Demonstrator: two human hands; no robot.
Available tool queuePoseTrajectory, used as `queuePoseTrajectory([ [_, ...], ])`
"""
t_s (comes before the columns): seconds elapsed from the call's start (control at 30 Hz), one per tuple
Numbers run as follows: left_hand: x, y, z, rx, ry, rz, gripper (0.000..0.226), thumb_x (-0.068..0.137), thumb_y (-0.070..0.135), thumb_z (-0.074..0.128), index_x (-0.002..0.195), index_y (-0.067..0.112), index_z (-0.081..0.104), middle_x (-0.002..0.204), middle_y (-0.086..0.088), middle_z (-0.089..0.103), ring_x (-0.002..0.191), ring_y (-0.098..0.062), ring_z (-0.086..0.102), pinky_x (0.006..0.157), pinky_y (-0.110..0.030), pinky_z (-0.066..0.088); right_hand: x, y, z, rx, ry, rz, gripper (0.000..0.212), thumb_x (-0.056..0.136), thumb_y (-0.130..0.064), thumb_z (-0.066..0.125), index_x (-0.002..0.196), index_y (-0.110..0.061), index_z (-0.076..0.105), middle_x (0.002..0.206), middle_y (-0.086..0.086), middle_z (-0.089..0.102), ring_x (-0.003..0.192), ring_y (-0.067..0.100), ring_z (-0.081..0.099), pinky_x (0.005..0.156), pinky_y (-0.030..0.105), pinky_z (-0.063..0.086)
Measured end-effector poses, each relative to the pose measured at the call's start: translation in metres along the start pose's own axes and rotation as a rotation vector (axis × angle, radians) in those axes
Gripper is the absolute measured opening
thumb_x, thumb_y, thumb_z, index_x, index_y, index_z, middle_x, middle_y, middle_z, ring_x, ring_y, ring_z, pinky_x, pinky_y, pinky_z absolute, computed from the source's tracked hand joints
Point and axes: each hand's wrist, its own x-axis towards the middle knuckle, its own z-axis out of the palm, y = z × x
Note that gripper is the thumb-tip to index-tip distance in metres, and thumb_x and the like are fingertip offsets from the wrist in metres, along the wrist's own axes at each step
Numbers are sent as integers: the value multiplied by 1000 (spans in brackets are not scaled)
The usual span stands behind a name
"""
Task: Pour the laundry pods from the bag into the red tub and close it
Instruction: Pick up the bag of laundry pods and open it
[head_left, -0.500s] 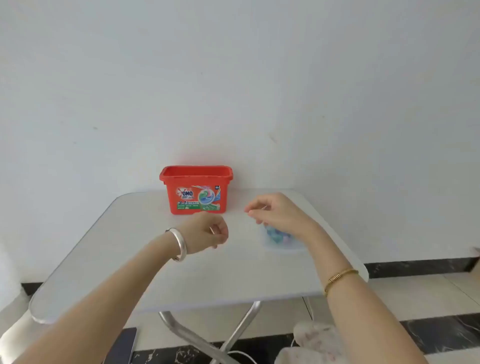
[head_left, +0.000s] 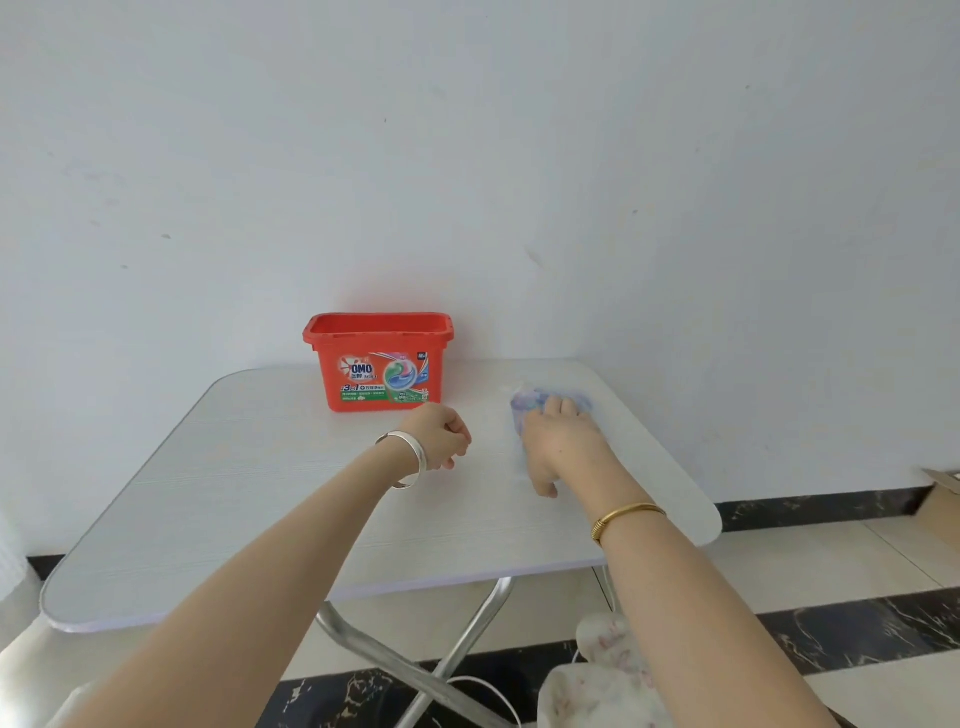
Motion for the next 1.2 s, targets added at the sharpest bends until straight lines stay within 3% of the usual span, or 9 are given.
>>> queuePoseTrajectory([
  [0.23,4,-6,13,-25,-49,-1,11,80,7,52,74,12,60,71,-2,63,58,-17,57,68,-28,53,1,1,3,-34,-51,62,56,85,-13,55,138,-11,40,146,15,34,134,31,32,109,41,34],
  [0.43,9,-9,20,-46,-101,-40,16,78,27,61,71,13,62,67,2,63,60,-15,52,68,-26,45,6,-2,0,117,-139,123,45,91,-13,48,136,-14,45,143,5,46,131,27,44,106,36,38],
  [0.6,9,0,19,-30,-173,-76,17,81,27,58,69,14,60,72,1,63,60,-12,50,65,-22,43,12,-6,-18,132,-15,125,55,81,-5,56,135,-12,46,136,11,52,124,38,50,93,41,49],
  [0.73,2,10,9,-39,-268,-90,21,82,33,57,85,14,64,81,2,65,68,-13,55,69,-23,42,4,1,-35,193,121,31,26,88,-2,44,102,-14,63,114,6,61,103,27,59,73,27,40],
  [0.83,-2,22,4,-98,-304,-80,27,81,38,56,96,17,65,92,2,67,84,-17,61,86,-32,42,-1,1,-52,216,174,14,33,90,-1,41,114,-11,61,103,8,59,90,27,56,61,24,36],
  [0.93,-4,36,-3,-276,-241,-19,20,83,31,56,91,15,64,90,-1,67,80,-18,62,87,-32,45,-3,-1,-72,265,199,-8,31,89,-2,43,114,-11,59,109,9,61,93,28,56,69,27,37],
  [1.03,-3,48,-17,-429,-164,44,18,80,27,59,88,12,64,83,-2,66,72,-18,61,84,-34,49,-4,2,-97,302,201,-33,12,84,1,47,81,-8,56,81,5,55,73,24,54,63,27,38],
  [1.1,-4,54,-28,-473,-125,74,21,71,30,61,81,11,63,80,-2,67,69,-18,61,79,-32,50,-1,6,-113,361,173,-48,22,80,3,49,60,-6,48,63,5,50,55,20,47,54,25,37],
  [1.2,-6,62,-42,-493,-89,103,23,65,33,58,72,12,60,75,-4,65,65,-19,61,71,-29,47,5,11,-131,460,116,-110,25,80,0,53,55,-6,50,56,8,51,52,21,46,54,27,40],
])
